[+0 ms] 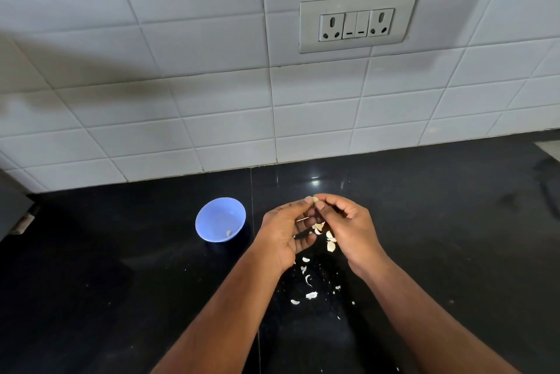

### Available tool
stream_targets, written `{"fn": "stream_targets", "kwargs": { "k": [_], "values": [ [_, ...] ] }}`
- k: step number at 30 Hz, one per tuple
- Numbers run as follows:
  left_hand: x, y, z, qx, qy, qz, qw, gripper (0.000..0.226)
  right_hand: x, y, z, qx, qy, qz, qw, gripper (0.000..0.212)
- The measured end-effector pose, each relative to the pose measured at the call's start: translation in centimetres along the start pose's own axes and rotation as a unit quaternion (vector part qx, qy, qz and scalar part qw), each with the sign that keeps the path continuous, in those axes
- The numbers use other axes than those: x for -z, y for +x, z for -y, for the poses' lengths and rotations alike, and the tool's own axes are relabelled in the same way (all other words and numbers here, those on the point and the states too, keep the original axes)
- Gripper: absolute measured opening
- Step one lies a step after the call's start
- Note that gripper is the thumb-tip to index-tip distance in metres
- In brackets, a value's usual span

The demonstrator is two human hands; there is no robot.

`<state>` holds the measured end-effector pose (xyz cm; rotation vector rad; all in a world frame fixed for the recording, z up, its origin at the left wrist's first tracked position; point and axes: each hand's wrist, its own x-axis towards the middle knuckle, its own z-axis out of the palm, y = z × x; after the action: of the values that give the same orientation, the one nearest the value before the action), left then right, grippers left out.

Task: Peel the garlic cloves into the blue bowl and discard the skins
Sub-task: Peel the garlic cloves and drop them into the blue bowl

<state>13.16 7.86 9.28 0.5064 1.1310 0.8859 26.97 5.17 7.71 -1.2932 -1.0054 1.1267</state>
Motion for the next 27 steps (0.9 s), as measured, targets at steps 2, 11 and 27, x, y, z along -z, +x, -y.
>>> {"fn": "stream_targets", "kwargs": {
  "k": [2,11,27],
  "values": [
    [0.0,-0.1,0.0,0.007,-0.001,0.005,1.000,0.016,0.0,-0.1,0.1,-0.016,0.018,-0.003,1.000,0.018],
    [-0.3,-0.6,0.1,-0.048,0.073,0.009,0.996,0.015,-0.1,-0.5,0.6,-0.033,0.047,0.002,0.998,0.021],
    [-0.8,-1.0,-0.2,-0.096,0.129,-0.002,0.987,0.017,-0.2,-0.7,1.6,0.040,-0.016,-0.004,0.999,0.014]
  ]
}}
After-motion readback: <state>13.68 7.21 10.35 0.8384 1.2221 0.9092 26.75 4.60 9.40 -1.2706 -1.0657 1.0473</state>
